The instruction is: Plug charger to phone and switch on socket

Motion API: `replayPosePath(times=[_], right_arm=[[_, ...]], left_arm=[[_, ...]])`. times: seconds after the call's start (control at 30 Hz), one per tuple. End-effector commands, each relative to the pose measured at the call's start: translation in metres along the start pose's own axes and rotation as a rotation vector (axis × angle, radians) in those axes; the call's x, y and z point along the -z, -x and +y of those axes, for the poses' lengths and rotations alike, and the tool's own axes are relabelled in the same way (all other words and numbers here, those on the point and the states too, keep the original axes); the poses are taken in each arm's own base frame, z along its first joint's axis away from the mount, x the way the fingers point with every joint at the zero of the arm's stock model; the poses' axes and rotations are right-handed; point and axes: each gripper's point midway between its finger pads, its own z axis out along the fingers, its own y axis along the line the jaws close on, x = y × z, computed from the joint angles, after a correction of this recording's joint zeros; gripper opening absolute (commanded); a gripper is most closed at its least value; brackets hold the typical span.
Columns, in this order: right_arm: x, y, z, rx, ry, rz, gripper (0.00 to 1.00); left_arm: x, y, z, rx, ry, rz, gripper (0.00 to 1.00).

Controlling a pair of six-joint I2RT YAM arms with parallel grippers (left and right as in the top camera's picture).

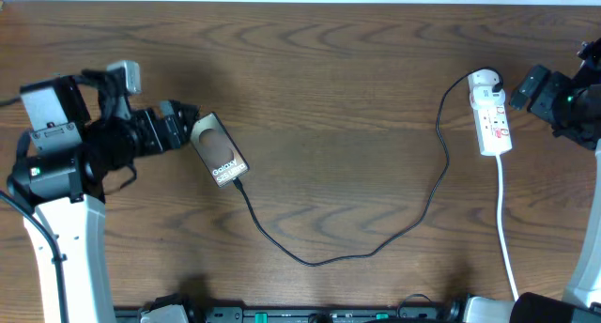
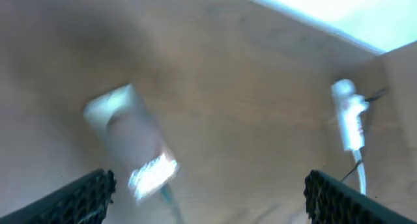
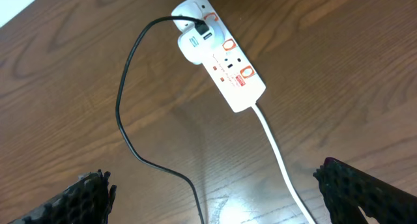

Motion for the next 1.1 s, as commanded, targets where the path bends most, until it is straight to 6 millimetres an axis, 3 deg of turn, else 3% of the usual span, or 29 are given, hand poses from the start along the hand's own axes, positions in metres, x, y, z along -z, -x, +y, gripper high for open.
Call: replayPosePath(times=[0.0, 0.27, 0.53, 0.83, 1.07], right_arm=[[0.001, -0.001, 0.002, -0.013, 0.008, 0.0, 0.99], [0.001, -0.001, 0.002, -0.013, 0.008, 0.0, 0.99], [0.001, -0.001, 0.002, -0.013, 0.008, 0.0, 0.99], [0.001, -0.001, 0.002, -0.013, 0.008, 0.0, 0.99], [0.001, -0.001, 0.002, -0.013, 0.008, 0.0, 0.99]], left_arm=[[0.015, -0.017, 0.024, -0.01, 0.19, 0.009, 0.95], [0.021, -0.047, 0.03, -0.144, 0.214, -0.248, 0.95], [0.018, -0.05, 0.005, -0.413, 0.11, -0.604, 0.95], [0.004, -0.08, -0.008, -0.734, 0.071, -0.816, 0.95], [-0.016, -0.102, 0.02, -0.709, 0.186, -0.82, 0.95]])
